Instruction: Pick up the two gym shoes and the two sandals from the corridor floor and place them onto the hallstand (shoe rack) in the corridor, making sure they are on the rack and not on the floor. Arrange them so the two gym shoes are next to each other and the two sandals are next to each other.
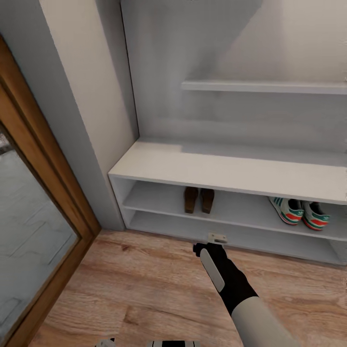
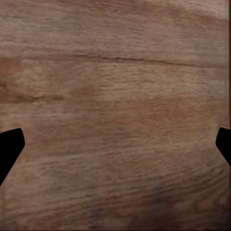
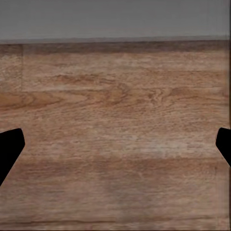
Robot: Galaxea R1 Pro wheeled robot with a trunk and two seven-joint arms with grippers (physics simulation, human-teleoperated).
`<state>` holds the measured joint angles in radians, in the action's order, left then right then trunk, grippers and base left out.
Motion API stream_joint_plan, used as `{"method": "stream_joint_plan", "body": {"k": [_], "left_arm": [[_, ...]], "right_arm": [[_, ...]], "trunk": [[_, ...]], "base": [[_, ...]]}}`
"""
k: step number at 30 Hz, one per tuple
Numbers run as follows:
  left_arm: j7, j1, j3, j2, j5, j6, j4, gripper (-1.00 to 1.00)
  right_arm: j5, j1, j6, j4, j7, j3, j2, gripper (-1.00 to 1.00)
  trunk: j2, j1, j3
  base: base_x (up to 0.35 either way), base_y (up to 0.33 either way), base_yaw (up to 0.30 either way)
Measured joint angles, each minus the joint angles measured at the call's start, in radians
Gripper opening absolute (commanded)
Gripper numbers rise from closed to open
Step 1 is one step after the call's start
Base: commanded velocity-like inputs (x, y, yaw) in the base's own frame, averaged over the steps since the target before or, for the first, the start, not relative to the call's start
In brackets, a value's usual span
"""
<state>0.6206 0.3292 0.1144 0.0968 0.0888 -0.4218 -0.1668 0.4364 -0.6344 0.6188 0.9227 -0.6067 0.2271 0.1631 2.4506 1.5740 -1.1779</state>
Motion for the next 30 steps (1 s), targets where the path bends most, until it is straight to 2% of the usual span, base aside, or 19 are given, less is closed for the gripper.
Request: {"method": "stream_joint_plan", "body": {"k": [10,17,19,21,23,30], "left_arm": [[-0.003,0.0,0.005,0.0,0.0,0.002,-0.006,1.0],[-0.004,0.0,0.008,0.007,-0.001,0.003,-0.012,1.0],[-0.006,0.0,0.009,0.009,-0.004,0.003,-0.013,1.0],[-0.017,0.0,0.011,0.011,-0.024,0.0,-0.014,1.0],[-0.026,0.0,0.014,0.013,-0.039,-0.003,-0.015,1.0],[-0.044,0.0,0.025,0.015,-0.06,-0.003,-0.013,1.0]], "right_arm": [[0.001,0.0,-0.002,-0.042,0.005,0.001,0.0,1.0],[0.004,0.0,-0.031,-0.135,0.009,0.001,-0.001,1.0],[0.004,0.0,-0.057,-0.162,0.009,0.001,-0.001,1.0],[0.003,0.001,-0.145,-0.235,0.009,0.001,-0.002,1.0],[0.002,0.001,-0.201,-0.289,0.01,0.002,-0.007,1.0],[-0.008,0.002,-0.324,-0.423,0.011,0.001,-0.026,1.0]], "trunk": [[0.0,0.0,0.0],[0.0,0.0,0.0],[0.0,0.0,0.0],[0.0,0.0,0.0],[0.0,0.0,0.0],[0.0,0.0,0.0]], "base": [[-0.334,-0.003,0.0],[-0.336,0.0,0.0],[-0.337,0.0,0.0],[-0.337,0.0,0.0],[-0.337,0.0,0.0],[-0.289,0.0,0.0]]}}
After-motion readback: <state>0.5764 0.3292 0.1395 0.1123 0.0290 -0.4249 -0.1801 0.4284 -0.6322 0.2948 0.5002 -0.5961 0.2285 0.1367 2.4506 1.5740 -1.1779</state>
